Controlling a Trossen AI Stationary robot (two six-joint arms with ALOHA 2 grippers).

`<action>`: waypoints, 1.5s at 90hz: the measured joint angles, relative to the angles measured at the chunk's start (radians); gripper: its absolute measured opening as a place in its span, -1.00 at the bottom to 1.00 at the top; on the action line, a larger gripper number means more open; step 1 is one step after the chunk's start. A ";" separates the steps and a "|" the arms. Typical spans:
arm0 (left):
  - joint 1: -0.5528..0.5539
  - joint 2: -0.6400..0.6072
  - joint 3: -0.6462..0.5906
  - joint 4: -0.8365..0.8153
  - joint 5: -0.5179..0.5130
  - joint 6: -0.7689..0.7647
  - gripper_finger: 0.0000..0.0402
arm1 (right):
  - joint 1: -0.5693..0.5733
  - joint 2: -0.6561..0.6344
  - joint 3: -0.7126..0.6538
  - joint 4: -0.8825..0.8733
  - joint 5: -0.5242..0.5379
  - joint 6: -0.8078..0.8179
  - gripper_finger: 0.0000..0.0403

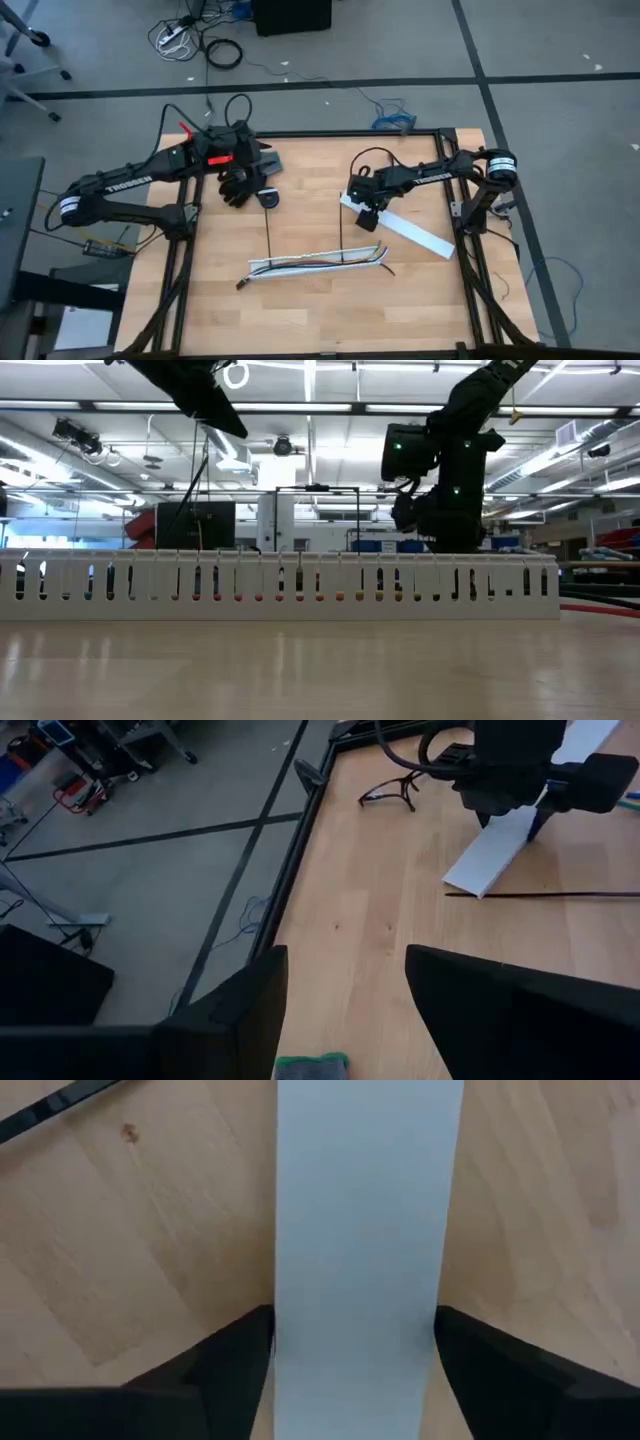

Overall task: Ziptie cables
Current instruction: Close the white cable duct cover

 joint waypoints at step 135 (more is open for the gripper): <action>0.000 0.000 0.000 0.000 0.000 0.000 -0.01 | 0.012 0.000 0.000 0.005 -0.004 -0.019 0.16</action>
